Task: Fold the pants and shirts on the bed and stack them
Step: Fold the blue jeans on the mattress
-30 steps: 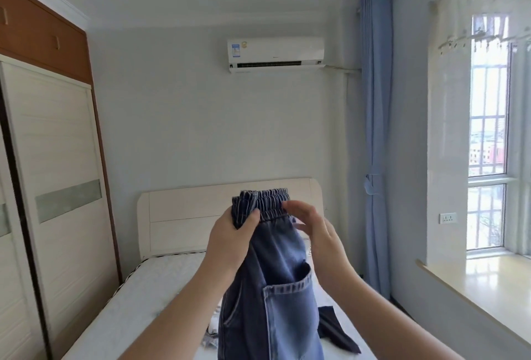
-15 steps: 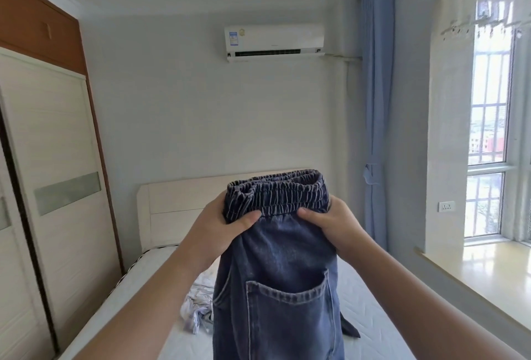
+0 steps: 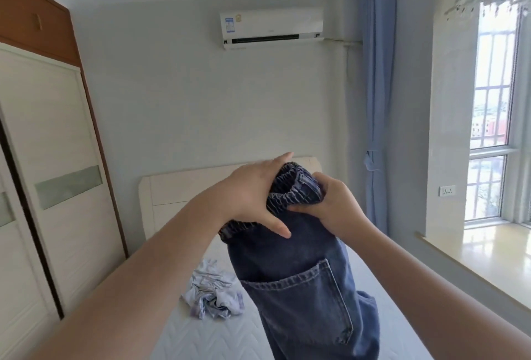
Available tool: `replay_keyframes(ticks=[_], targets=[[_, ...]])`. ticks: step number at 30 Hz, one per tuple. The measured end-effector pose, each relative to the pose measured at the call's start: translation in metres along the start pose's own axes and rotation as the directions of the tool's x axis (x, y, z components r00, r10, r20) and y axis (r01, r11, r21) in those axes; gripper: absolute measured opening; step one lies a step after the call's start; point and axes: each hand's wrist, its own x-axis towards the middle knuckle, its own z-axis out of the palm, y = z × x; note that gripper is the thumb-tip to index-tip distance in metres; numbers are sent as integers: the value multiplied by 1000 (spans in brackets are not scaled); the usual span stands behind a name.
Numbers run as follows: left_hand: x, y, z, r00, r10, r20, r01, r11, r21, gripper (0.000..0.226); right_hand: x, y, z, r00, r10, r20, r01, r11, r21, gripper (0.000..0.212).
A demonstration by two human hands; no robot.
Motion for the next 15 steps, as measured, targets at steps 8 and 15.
replay_keyframes(ticks=[8, 15], targets=[[24, 3, 39, 997, -61, 38, 66, 982, -177, 37, -19, 35, -14, 991, 115, 64, -120, 990, 77, 43], [25, 9, 88, 985, -110, 134, 130, 979, -156, 32, -102, 134, -23, 860, 437, 265, -486, 859, 162, 41]])
